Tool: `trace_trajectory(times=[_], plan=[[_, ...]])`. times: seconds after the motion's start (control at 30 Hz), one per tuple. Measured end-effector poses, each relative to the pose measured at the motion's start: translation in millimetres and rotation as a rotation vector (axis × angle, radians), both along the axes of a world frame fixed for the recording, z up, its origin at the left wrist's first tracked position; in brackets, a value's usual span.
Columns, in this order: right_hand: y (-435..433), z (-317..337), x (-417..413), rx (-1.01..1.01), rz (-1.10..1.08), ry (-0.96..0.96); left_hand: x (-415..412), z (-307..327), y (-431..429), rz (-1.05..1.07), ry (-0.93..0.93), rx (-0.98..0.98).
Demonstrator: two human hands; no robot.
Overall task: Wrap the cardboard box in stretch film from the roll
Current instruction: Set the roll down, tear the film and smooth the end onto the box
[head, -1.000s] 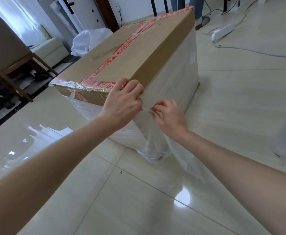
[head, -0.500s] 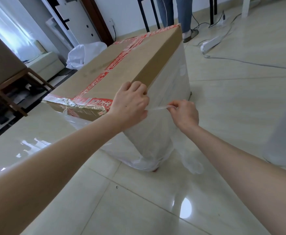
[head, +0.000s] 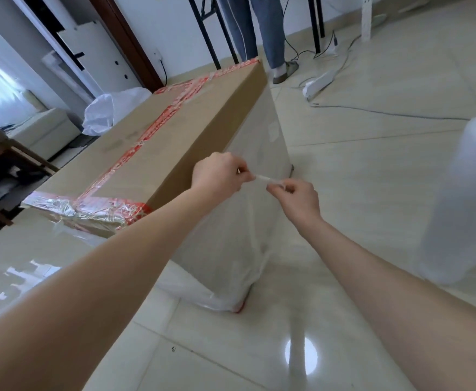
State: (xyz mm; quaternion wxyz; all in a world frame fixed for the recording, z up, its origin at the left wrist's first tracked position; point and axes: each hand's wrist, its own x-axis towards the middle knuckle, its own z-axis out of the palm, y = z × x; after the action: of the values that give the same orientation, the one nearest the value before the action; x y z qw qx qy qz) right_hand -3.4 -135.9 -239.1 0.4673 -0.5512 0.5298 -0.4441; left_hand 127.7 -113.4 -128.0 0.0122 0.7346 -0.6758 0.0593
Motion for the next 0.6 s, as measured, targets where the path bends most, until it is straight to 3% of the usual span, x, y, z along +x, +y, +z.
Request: trace_trajectory(times=[0.1, 0.23, 0.3, 0.47, 0.53, 0.6], plan=[[-9.1, 0.3, 6.3, -0.002, 0.006, -0.004, 2.7, -1.2, -10.1, -0.053, -0.088, -0.039], [-19.9, 2.0, 13.0, -0.027, 0.009, -0.006, -3.9, -0.3, -28.6, -0.144, 0.044, 0.109], [-25.0, 1.1, 14.6, -0.016, 0.034, 0.01, -8.4, 0.5, -38.5, -0.135, 0.008, 0.134], [-28.4, 3.6, 5.3, 0.06, 0.236, -0.055, -6.5, 19.0, -49.5, -0.076, -0.003, 0.19], [-28.9, 5.0, -3.9, 0.113, 0.349, 0.057, -6.8, 28.6, -50.7, -0.062, -0.052, 0.23], [-30.2, 8.7, -13.7, 0.112, 0.4, 0.312, -10.0, 37.8, -50.9, -0.042, -0.116, 0.249]])
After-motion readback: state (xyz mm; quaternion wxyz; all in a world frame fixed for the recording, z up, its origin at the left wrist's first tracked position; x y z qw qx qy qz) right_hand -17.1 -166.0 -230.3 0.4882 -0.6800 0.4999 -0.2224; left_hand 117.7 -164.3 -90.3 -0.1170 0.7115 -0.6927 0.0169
